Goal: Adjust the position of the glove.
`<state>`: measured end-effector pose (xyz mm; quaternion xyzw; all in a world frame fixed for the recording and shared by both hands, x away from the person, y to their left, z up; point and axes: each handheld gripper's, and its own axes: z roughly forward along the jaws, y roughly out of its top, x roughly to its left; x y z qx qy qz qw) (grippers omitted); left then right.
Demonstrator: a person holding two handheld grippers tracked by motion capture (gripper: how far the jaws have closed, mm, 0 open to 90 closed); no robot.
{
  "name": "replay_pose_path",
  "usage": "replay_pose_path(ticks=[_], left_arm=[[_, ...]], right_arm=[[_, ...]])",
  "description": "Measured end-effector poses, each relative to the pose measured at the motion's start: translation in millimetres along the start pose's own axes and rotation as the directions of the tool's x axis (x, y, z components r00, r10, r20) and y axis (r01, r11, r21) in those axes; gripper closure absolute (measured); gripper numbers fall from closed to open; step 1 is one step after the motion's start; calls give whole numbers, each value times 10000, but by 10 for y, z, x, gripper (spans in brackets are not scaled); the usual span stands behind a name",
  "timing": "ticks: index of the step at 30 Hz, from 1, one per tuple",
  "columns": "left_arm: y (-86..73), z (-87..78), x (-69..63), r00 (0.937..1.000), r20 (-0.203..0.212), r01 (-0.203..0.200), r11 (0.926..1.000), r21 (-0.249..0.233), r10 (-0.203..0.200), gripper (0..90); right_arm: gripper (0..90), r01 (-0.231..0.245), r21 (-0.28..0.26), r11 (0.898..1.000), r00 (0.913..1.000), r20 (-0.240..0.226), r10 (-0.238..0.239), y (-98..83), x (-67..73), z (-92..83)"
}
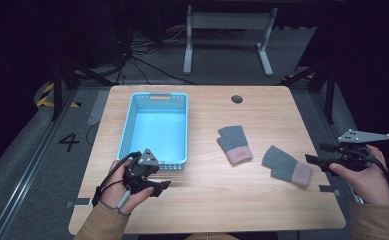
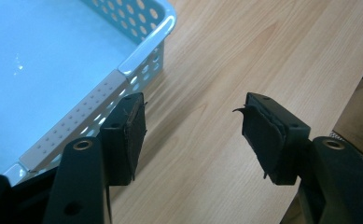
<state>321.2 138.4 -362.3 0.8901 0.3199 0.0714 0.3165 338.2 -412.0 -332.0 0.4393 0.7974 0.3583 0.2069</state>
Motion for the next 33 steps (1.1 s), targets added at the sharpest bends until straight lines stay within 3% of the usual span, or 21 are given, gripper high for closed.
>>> replay_pose_path(ticks=[4, 11, 18, 20, 22, 24, 28, 31, 33], left_arm=[[-1, 4, 32, 10000, 74, 60, 10000, -6, -60, 406], [11, 3, 21, 9999, 130, -23, 10000, 46, 23, 404], [5, -26, 25, 9996, 280, -53, 9999, 139, 49, 407], [3, -25, 34, 9995, 309, -87, 9998, 178, 81, 405], [2, -24, 36, 9993, 360, -121, 9997, 196, 114, 400], [2, -20, 33, 9979, 635, -179, 9991, 391, 154, 378], [-32, 1, 2, 9916, 1266, -339, 9974, 640, 256, 352], [-42, 26, -13, 9925, 1181, -428, 9955, 842, 327, 347], [-44, 41, -21, 9930, 1115, -500, 9940, 972, 391, 341]], right_arm=[[279, 317, 147, 9994, 9995, -88, -315, -15, -24, 76], [330, 328, 295, 9990, 9992, -254, -320, -43, -49, 155], [346, 506, 210, 9985, 9983, -310, -500, -45, -64, 126], [374, 717, 324, 9969, 9971, -274, -708, -50, -69, 116], [415, 637, 374, 9973, 9977, -274, -627, -62, -65, 122], [423, 502, 446, 9977, 9977, -480, -481, -78, -69, 135], [438, 618, 710, 9956, 9978, -291, -599, -115, -121, 183], [433, 782, 773, 9939, 9966, -323, -759, -130, -150, 257], [431, 635, 1001, 9930, 9975, -382, -599, -128, -156, 317]])
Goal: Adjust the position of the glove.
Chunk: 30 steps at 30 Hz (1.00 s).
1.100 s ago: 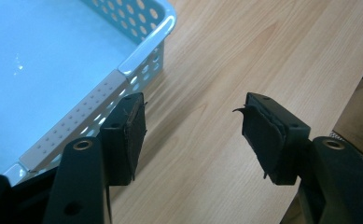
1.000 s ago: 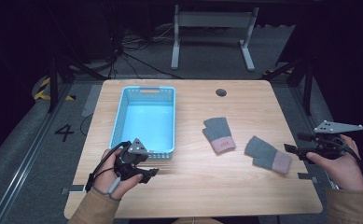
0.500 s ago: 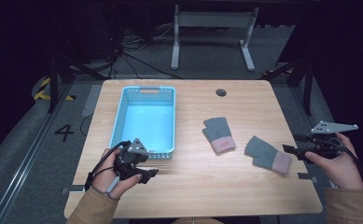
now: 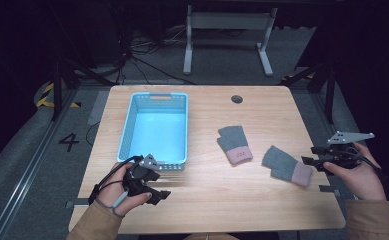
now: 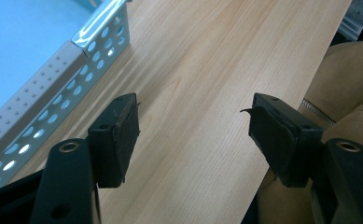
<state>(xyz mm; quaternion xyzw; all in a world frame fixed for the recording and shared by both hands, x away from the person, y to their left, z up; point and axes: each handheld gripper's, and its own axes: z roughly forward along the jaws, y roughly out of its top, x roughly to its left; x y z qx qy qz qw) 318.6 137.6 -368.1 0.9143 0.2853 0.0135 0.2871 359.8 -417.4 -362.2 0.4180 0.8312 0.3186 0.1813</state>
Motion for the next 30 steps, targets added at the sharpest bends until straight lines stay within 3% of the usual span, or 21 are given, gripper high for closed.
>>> replay_pose_path(ticks=[1, 4, 12, 20, 30], left_arm=[[-2, 6, -4, 10000, -15, -17, 10000, 27, 17, 339], [-11, 3, -9, 10000, -40, -23, 10000, 56, 24, 337], [-30, -1, -7, 9999, -120, 0, 10000, 58, 1, 322], [-22, 20, -23, 9999, -141, -75, 9998, 190, 78, 314], [-8, 47, -32, 9998, -94, -150, 9995, 263, 152, 307]], right_arm=[[433, 41, 90, 10000, 10000, 11, -41, 5, -4, 33], [442, -595, 557, 9967, 9980, -169, 605, 1, -13, 135], [431, -453, 967, 9943, 9988, 210, 435, 22, -5, 389], [432, -585, 1384, 9886, 9982, 178, 566, 1, 24, 623], [420, -526, 1829, 9817, 9986, 137, 510, -55, 49, 778]])
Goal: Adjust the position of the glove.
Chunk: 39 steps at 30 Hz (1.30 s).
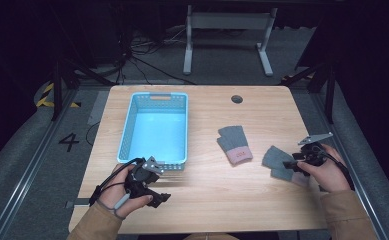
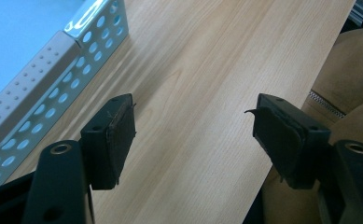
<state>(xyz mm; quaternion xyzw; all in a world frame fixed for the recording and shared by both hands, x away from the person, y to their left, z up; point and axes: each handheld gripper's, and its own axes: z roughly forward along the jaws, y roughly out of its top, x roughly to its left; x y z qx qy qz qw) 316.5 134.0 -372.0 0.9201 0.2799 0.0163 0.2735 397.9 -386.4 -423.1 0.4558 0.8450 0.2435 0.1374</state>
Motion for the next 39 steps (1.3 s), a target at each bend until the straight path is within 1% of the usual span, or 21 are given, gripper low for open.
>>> replay_pose_path(ticks=[3, 9, 17, 20, 22, 24, 25, 26, 28, 31, 33, 35, 37, 39], left_arm=[[4, 13, 1, 10000, 0, -29, 10000, 62, 29, 304], [3, 9, 1, 10000, 2, -31, 10000, 8, 31, 303], [4, 9, 5, 10000, -7, -34, 10000, 11, 34, 302], [5, 9, 4, 10000, -16, -50, 10000, 18, 50, 301], [6, 14, 3, 10000, 2, -39, 10000, 27, 39, 300], [4, 18, 3, 10000, -1, -17, 10000, 23, 17, 299], [4, 18, 3, 10000, -3, -16, 10000, 24, 16, 298], [4, 17, 3, 10000, 9, -12, 10000, 14, 12, 298], [4, 12, 5, 10000, 18, -22, 10000, -1, 22, 298], [4, 15, 7, 10000, 5, -7, 10000, -9, 7, 298], [6, 13, 5, 10000, 5, -2, 10000, -23, 2, 298], [9, 7, 6, 10000, 10, -18, 10000, -66, 18, 298], [13, -3, 12, 10000, -68, -13, 9998, -199, 12, 302], [18, -14, 15, 9999, -107, 13, 9996, -280, -16, 303]], right_arm=[[412, 41, 125, 9999, 10000, -13, -41, -9, 5, 34], [401, 100, 296, 9995, 9999, -70, -98, -24, 13, 80], [429, 197, 403, 9990, 9998, 1, -197, -30, 27, 115], [471, 198, 466, 9987, 9998, 91, -203, -25, 33, 115], [515, 160, 483, 9987, 9998, 141, -167, -20, 45, 116], [608, 203, 541, 9983, 9998, 64, -207, -11, 60, 111], [678, 196, 574, 9982, 9998, 78, -201, -6, 69, 107], [717, 207, 610, 9979, 9998, 61, -212, -1, 76, 104], [761, 209, 634, 9978, 9997, 82, -214, 8, 90, 106], [782, 75, 612, 9981, 9999, 101, -81, 15, 94, 105], [786, 69, 576, 9983, 10000, 52, -72, 21, 91, 94], [788, 31, 384, 9993, 9999, -97, -27, 31, 95, 57], [787, 20, 218, 9998, 9997, -237, -15, 50, 115, -1], [786, 155, -4, 9999, 9996, -252, -156, 74, 156, -59]])
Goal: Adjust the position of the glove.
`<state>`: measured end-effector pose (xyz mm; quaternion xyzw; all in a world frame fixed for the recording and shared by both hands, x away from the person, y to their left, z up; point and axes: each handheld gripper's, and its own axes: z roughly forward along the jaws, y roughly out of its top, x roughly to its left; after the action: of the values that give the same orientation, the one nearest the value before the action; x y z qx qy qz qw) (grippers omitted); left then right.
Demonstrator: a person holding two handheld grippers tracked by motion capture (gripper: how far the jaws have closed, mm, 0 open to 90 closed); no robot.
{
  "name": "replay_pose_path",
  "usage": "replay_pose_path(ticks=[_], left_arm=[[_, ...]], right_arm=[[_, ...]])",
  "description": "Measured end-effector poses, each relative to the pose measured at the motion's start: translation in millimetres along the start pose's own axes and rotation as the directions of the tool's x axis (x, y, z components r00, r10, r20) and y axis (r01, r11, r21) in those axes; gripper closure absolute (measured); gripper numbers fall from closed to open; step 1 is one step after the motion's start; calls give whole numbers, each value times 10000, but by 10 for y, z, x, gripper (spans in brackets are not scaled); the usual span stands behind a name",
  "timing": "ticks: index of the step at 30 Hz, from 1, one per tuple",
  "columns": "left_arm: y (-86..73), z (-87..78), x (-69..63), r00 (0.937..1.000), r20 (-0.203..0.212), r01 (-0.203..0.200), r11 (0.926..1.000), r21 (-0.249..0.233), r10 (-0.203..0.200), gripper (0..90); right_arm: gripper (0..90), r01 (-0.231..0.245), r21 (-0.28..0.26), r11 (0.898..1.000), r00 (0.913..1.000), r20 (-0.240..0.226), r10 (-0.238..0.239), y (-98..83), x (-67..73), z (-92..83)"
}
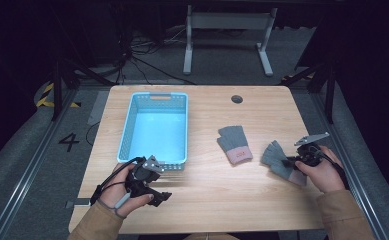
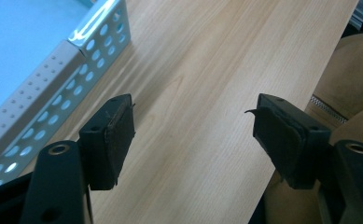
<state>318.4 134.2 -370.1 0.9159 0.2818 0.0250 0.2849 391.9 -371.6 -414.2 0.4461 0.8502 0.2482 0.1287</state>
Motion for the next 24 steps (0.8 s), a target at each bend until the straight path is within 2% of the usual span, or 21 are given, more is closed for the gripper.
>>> replay_pose_path(ticks=[8, 13, 18, 19, 20, 24], left_arm=[[24, 1, 2, 9999, 44, -112, 9999, -45, 112, 302], [35, 12, 2, 9998, 53, -173, 9998, -42, 173, 303], [47, 22, 10, 9998, 104, -193, 9998, -44, 194, 303], [47, 22, 10, 9998, 104, -193, 9998, -44, 194, 302], [49, 25, 12, 9998, 101, -187, 9998, -53, 188, 302], [65, 35, 12, 9996, 157, -227, 9997, -46, 228, 302]], right_arm=[[776, 676, -540, 9963, 9974, -220, -688, 111, 223, -167], [773, 1176, -718, 9905, 9903, -663, -1224, 164, 379, -159], [771, 1798, -938, 9792, 9763, -1051, -1893, 232, 565, -144], [771, 1798, -938, 9792, 9763, -1051, -1893, 232, 565, -144], [771, 2010, -1022, 9742, 9695, -1216, -2128, 255, 630, -145], [768, 2404, -1147, 9639, 9566, -1405, -2553, 282, 739, -143]])
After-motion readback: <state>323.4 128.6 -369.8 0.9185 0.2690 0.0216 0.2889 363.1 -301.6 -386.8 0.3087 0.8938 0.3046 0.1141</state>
